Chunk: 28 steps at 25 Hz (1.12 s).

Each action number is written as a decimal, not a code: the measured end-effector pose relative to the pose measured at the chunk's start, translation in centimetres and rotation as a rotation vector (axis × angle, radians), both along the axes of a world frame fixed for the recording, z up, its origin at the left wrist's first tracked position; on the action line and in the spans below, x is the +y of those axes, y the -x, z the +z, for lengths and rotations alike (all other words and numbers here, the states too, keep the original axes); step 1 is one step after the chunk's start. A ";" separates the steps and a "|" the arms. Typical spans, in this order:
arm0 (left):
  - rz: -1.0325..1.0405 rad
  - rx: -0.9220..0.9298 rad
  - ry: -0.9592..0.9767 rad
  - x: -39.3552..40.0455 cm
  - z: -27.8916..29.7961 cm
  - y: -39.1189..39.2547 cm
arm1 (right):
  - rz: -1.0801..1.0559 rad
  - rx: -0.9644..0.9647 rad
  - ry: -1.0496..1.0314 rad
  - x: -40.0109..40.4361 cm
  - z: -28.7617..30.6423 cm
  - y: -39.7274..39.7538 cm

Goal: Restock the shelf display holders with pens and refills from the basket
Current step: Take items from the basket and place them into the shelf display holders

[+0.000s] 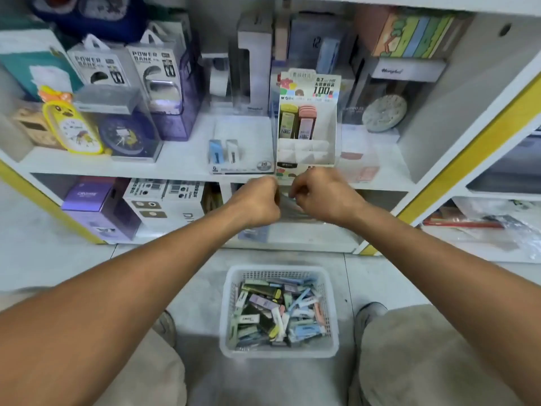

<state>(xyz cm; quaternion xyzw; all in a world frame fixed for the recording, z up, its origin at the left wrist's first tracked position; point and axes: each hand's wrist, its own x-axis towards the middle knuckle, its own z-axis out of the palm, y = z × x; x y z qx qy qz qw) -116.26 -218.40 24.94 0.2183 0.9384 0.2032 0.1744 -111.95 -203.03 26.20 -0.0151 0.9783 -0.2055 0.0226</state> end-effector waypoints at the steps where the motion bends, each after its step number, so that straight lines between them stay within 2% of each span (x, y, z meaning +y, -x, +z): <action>1: -0.067 -0.038 0.074 -0.4 -1.2 -0.9 | 0.030 -0.112 -0.049 -0.3 -2.2 -1.5; 5: -0.246 -0.234 0.350 -2.3 -7.4 -4.9 | -0.023 -0.482 -0.060 -0.9 -12.0 -7.8; 7: -0.273 -0.251 0.427 -2.8 -10.8 -6.5 | -0.063 -0.600 -0.063 -0.6 -16.3 -10.0; 13: -0.332 -0.347 0.511 -4.1 -21.4 -10.4 | -0.155 -0.734 -0.047 0.0 -25.8 -14.7; 17: -0.370 -0.289 0.455 -4.7 -26.0 -10.9 | -0.211 -0.657 0.019 -1.2 -29.3 -15.7; 20: -0.423 -0.189 0.454 -4.7 -28.4 -10.8 | -0.198 -0.547 -0.052 -1.7 -31.0 -16.2; 23: -0.463 -0.164 0.473 -4.3 -30.3 -10.4 | -0.205 -0.449 -0.091 -2.4 -32.3 -16.5; 28: -0.449 -0.067 0.453 -3.5 -32.3 -9.8 | -0.258 -0.349 -0.022 -2.6 -32.8 -16.2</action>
